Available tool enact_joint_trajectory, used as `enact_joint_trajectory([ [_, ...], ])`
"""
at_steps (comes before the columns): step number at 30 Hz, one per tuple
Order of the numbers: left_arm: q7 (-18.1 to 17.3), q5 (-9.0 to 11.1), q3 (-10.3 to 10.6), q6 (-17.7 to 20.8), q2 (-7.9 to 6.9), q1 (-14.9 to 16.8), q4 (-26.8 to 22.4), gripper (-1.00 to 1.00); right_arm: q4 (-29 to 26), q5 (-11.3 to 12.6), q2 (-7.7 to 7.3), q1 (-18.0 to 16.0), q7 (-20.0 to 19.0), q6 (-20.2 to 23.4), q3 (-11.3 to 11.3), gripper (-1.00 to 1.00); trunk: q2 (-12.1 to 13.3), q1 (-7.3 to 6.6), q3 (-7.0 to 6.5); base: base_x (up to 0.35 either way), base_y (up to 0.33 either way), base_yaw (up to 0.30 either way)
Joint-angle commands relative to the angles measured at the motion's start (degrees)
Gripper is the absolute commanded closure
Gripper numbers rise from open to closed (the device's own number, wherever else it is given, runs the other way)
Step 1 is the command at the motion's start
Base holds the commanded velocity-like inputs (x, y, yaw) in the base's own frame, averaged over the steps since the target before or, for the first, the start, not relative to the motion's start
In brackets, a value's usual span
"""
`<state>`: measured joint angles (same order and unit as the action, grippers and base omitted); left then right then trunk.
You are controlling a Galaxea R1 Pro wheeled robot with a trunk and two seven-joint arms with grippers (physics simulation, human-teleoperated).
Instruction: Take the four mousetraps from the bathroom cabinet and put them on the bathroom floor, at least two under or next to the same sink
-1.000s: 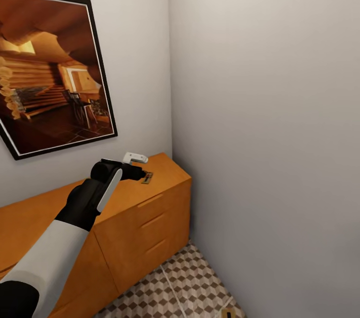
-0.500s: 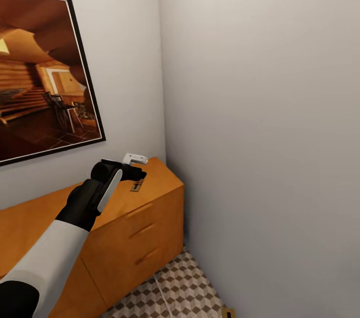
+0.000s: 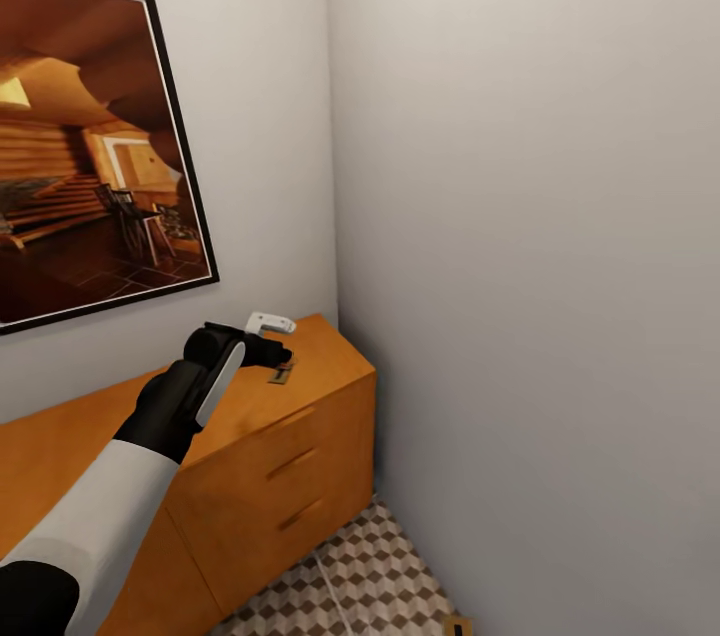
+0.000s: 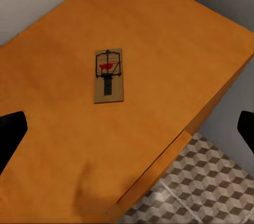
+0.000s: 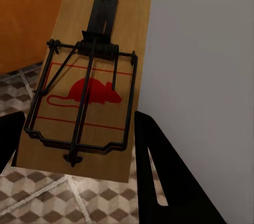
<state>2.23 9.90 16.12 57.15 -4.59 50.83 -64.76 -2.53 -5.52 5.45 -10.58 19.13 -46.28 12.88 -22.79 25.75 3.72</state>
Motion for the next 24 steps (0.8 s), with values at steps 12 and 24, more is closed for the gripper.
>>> enact_joint_trajectory([
  [12,0.2,0.3,0.1,0.2,-0.07,0.1,0.9,-1.0,0.1,-0.4,0.02,-0.1,0.3,-0.1,0.0,1.0,-0.1,0.04,0.13,0.0,0.081,0.0],
  [24,0.1,0.3,0.1,0.2,-0.07,0.1,1.4,-1.0,0.1,-0.4,0.03,-0.1,0.3,-0.2,0.0,1.0,-0.1,0.04,0.13,0.078,-0.041,0.0],
])
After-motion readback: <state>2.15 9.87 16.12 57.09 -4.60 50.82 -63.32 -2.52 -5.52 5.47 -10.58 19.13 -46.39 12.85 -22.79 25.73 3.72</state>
